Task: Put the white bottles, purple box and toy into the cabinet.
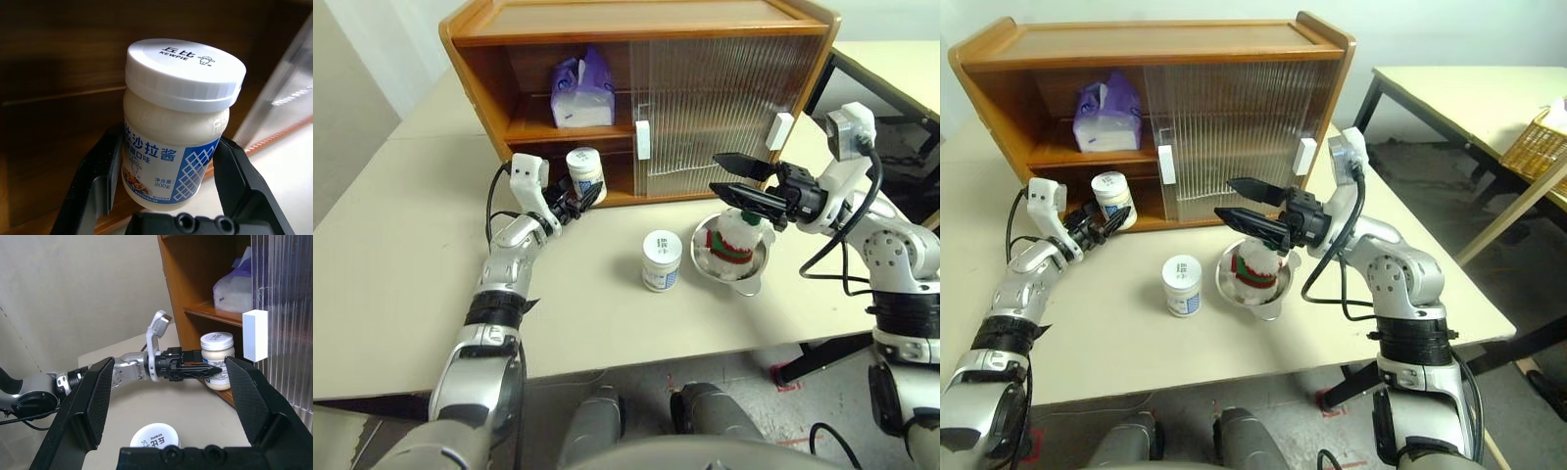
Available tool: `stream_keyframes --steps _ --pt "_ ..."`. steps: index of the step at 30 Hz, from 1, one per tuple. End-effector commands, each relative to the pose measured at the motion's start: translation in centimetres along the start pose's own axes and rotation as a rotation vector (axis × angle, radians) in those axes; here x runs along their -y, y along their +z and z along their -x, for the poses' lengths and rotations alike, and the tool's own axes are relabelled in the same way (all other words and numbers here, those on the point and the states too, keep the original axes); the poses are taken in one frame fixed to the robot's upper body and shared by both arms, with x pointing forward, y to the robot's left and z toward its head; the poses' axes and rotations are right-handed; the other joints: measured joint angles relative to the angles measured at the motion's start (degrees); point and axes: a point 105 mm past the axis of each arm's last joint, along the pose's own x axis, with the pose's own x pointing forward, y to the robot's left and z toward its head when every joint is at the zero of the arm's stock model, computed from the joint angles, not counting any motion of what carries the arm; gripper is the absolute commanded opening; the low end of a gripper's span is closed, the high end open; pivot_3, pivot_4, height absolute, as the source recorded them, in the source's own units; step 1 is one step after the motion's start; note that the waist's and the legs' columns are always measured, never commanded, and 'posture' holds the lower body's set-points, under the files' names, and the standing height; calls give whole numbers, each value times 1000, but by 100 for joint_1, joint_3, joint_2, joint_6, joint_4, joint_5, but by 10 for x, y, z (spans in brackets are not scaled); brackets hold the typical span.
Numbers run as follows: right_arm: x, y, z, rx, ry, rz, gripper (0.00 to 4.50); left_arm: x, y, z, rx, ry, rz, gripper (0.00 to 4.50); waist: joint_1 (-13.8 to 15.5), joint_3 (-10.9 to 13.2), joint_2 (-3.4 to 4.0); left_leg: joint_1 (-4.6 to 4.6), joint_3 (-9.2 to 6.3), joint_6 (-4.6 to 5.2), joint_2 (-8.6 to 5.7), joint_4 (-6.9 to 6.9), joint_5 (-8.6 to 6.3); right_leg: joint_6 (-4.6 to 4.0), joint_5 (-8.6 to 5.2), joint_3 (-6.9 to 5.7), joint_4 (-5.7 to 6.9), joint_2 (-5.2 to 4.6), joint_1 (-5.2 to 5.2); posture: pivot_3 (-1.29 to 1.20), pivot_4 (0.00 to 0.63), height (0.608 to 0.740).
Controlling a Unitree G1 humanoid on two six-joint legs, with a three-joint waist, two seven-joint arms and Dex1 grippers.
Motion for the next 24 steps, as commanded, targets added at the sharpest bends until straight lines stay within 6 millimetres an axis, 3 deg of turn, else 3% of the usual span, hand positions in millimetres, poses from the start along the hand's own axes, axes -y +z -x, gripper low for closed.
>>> stream_keyframes --steps 1,7,19,23,24 --pt "-2 4 1 4 0 10 4500 -7 3 -9 14 60 -12 3062 -11 0 -1 0 0 1 -1 0 1 17 10 0 -1 0 1 -130 40 740" --pt "-3 6 3 -2 -6 17 4500 -13 -7 -20 -19 168 -18 3062 -58 0 0 10 2 22 -14 1 13 30 17 0 -8 0 19 -145 35 740" --pt "-4 6 6 -9 -16 20 4500 -15 -4 -35 -25 240 6 3062 -179 0 0 21 11 50 -44 0 29 38 38 -6 -94 -1 72 -161 31 740" --pt "-4 7 7 -11 -18 19 4500 -12 2 -36 11 208 8 4483 -184 0 0 20 21 51 -64 0 28 42 39 -9 -99 -2 72 -153 32 740" --pt "-4 6 7 -11 -18 18 4500 -11 4 -36 25 199 11 4483 -184 0 0 20 20 51 -66 0 28 43 39 -10 -99 -2 72 -153 32 740"
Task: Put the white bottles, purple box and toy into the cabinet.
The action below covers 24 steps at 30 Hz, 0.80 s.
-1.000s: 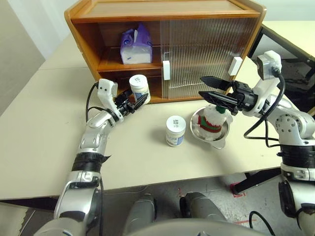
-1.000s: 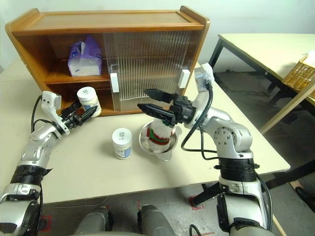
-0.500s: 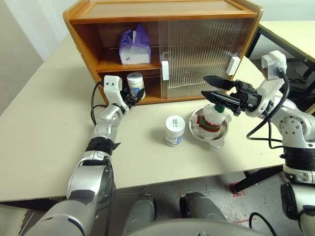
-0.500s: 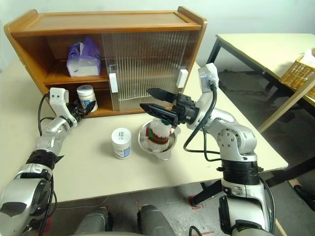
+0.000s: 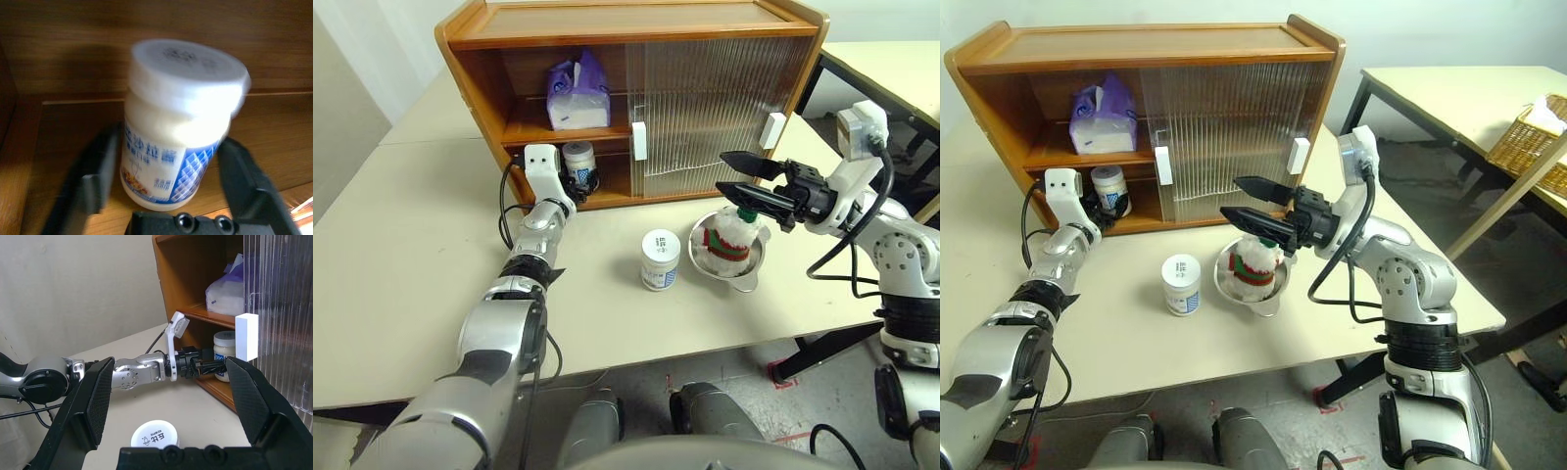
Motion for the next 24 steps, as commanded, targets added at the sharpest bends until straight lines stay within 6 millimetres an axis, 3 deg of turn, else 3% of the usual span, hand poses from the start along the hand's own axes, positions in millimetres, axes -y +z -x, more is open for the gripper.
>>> stream_keyframes --steps 1,11,18,23,24 --pt "-1 2 2 0 0 1 4500 5 9 -1 50 -36 12 4483 0 0 0 0 0 0 -2 0 0 1 0 -1 0 0 0 -153 32 740" --pt "0 1 -3 -2 23 -14 4500 2 23 22 191 -51 37 4483 3 1 -1 3 19 2 -30 1 1 17 5 -4 -3 -2 1 -107 49 740" --pt "1 1 -5 -3 37 -19 4500 -7 15 53 180 13 28 4483 32 2 0 4 41 2 -35 0 1 12 1 -10 -2 -2 1 -89 52 740" --pt "2 1 -6 -4 41 -20 4500 -11 11 59 164 62 31 4483 117 3 1 8 -1 0 -31 -1 0 4 1 6 -1 -9 1 -84 53 740" --pt "1 1 -6 -4 42 -20 4500 -13 11 57 163 83 40 4300 129 3 1 8 -6 -1 -31 -1 0 2 1 13 -1 -12 1 -87 52 740"
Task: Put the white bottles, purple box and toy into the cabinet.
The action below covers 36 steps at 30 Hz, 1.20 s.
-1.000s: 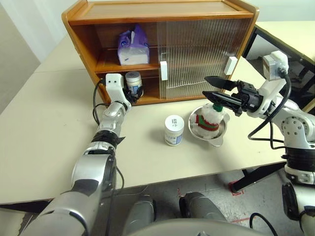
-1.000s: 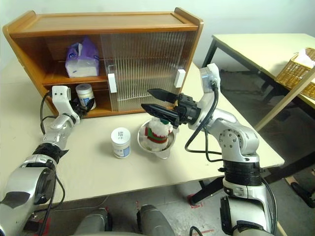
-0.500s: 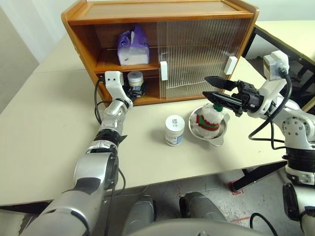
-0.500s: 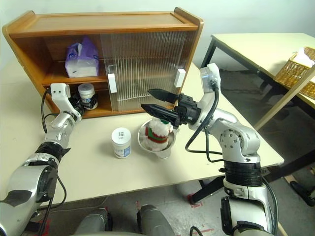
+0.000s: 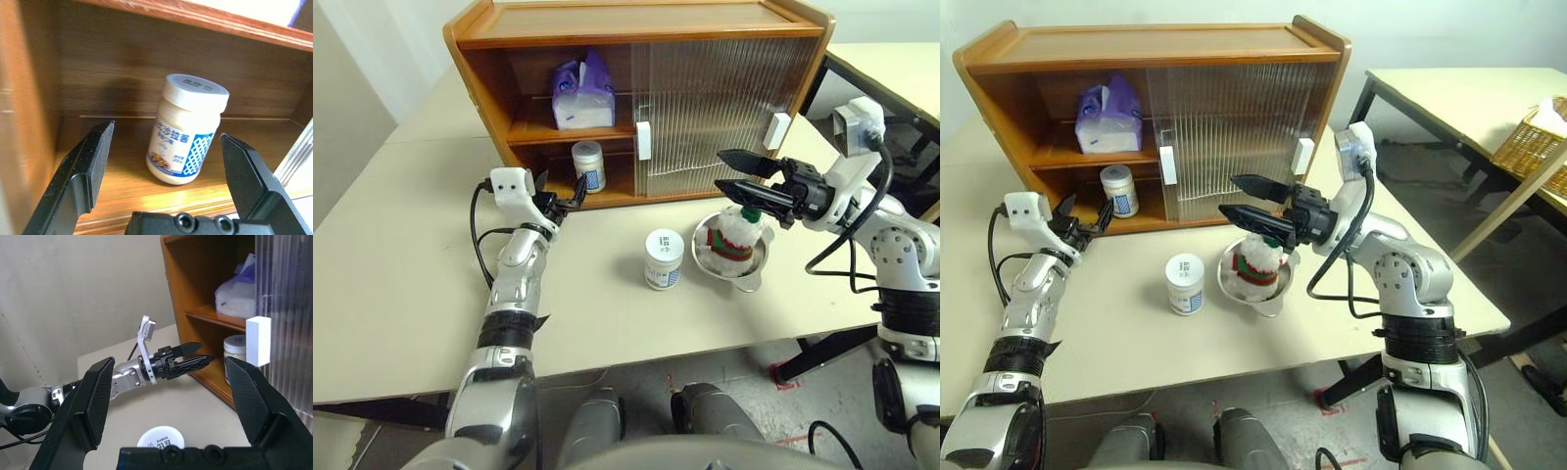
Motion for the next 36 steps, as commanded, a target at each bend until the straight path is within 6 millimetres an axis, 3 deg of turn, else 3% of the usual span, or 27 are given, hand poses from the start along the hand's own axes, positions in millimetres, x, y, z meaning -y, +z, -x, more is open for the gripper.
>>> stream_keyframes --steps 1,4,13,25,36 --pt "0 0 -2 -7 11 -1 4500 -4 -4 -2 -14 57 21 4079 25 0 0 0 -4 -2 1 0 -1 -2 0 7 0 -3 -1 -87 52 740" --pt "-1 1 -1 -9 10 1 4500 -4 -6 -10 -22 97 24 3236 67 0 0 -3 -15 -4 37 -3 -2 -12 -2 22 0 -11 -4 -87 52 740" --pt "-2 2 1 -12 2 9 4500 0 -16 -29 -57 160 20 28 82 1 0 -17 0 -9 56 -14 -6 -28 -2 14 -1 3 -20 -112 48 740" --pt "-2 4 1 -16 -1 13 4500 -2 -28 -38 -108 168 2 28 57 3 -3 -16 10 -6 30 -10 -5 -16 0 -2 -3 14 -17 -113 48 740" --pt "-3 4 1 -14 -6 15 4500 19 -23 -53 -109 76 2 28 65 4 -3 -17 1 3 13 -8 1 1 3 0 -3 6 -14 -123 47 740"
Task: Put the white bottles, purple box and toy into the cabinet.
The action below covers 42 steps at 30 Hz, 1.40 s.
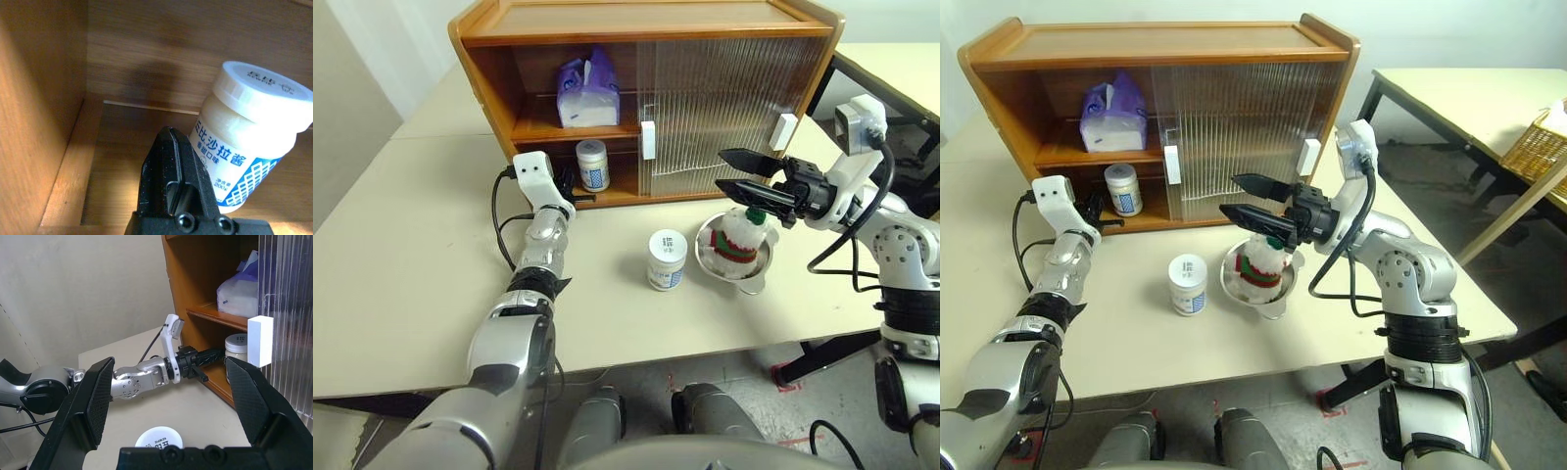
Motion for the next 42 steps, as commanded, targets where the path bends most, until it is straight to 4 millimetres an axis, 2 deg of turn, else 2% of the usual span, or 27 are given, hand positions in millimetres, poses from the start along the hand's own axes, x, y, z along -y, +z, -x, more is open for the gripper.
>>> stream_keyframes --steps 1,18,29,33,36,39,42 --pt "-2 2 0 0 -2 6 4500 15 3 -4 -1 -57 -16 28 -6 0 0 0 0 1 -1 1 0 1 1 0 0 0 1 -123 47 740" --pt "-2 6 4 -8 -11 18 4500 35 -10 -6 -67 -136 -9 28 -129 0 0 -2 6 4 -20 3 -2 22 -2 -8 -7 -6 1 -158 39 740" --pt "-3 6 4 -7 -20 19 4500 49 -8 -8 -79 -205 4 28 -191 0 0 -2 10 5 -22 4 -2 27 -3 -8 -8 -7 2 -167 34 740" --pt "-3 6 4 -6 -20 17 4500 49 -9 -5 -66 -239 12 28 -198 0 0 -2 13 5 -22 4 -2 29 -3 -8 -8 -7 2 -156 38 740" --pt "-2 5 3 -5 -17 14 4500 39 -5 -2 -25 -221 37 28 -199 0 0 -2 11 5 -22 4 -2 31 -3 -8 -8 -7 2 -143 41 740" --pt "-2 4 1 -5 -10 7 4500 29 1 4 25 -222 49 618 -199 0 0 -2 12 5 -22 3 -2 31 -3 -8 -8 -6 1 -126 45 740" --pt "0 4 0 -4 -4 4 4500 22 7 15 67 -256 64 1589 -202 0 0 -2 28 5 -23 3 -2 31 -3 -10 -8 -3 1 -110 46 740"
